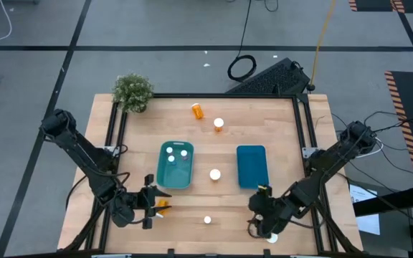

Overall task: Pick and place medicine bottles into bin by pill shape (circle, oval)
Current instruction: Put the small yellow pill bottle into the green bin

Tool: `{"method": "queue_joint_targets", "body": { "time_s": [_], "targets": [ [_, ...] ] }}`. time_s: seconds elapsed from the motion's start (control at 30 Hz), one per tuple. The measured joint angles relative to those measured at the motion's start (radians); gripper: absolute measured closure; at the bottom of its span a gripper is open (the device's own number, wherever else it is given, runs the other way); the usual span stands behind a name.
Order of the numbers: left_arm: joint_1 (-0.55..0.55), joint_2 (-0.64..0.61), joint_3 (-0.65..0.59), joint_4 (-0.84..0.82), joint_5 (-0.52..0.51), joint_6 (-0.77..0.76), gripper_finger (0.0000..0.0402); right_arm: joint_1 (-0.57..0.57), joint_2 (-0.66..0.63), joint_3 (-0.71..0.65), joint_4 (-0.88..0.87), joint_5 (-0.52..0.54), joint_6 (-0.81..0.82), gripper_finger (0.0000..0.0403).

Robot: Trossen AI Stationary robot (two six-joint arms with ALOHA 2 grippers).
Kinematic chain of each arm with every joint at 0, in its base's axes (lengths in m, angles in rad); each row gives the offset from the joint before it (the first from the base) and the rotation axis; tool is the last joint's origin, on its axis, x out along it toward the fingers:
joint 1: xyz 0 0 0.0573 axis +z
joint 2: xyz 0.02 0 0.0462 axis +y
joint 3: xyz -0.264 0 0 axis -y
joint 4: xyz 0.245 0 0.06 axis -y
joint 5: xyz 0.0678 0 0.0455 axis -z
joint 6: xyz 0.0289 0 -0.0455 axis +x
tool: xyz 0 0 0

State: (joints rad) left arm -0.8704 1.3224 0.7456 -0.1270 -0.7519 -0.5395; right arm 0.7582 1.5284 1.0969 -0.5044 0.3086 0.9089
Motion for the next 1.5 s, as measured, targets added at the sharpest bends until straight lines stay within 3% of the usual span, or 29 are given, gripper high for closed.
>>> {"method": "queue_joint_targets", "body": {
  "time_s": [0.43,0.57,1.1,1.3,1.5],
  "targets": [
    [0.045,0.000,0.000,0.070,0.026,0.143,0.0231,0.088,0.000,0.000,-0.167,0.001,0.129,0.0124],
    [0.045,0.000,0.000,0.069,0.026,0.160,0.0231,0.108,0.000,-0.043,-0.133,0.004,0.172,0.0124],
    [0.067,0.000,0.000,0.071,0.027,0.222,0.0231,0.121,0.000,-0.350,0.187,0.013,0.147,0.0124],
    [0.087,0.000,0.000,0.071,0.028,0.229,0.0231,0.155,-0.002,-0.484,0.418,0.117,0.103,0.0124],
    [0.116,0.000,0.000,0.076,0.029,0.250,0.0231,0.169,-0.002,-0.576,0.603,0.169,-0.048,0.0124]
  ]
}}
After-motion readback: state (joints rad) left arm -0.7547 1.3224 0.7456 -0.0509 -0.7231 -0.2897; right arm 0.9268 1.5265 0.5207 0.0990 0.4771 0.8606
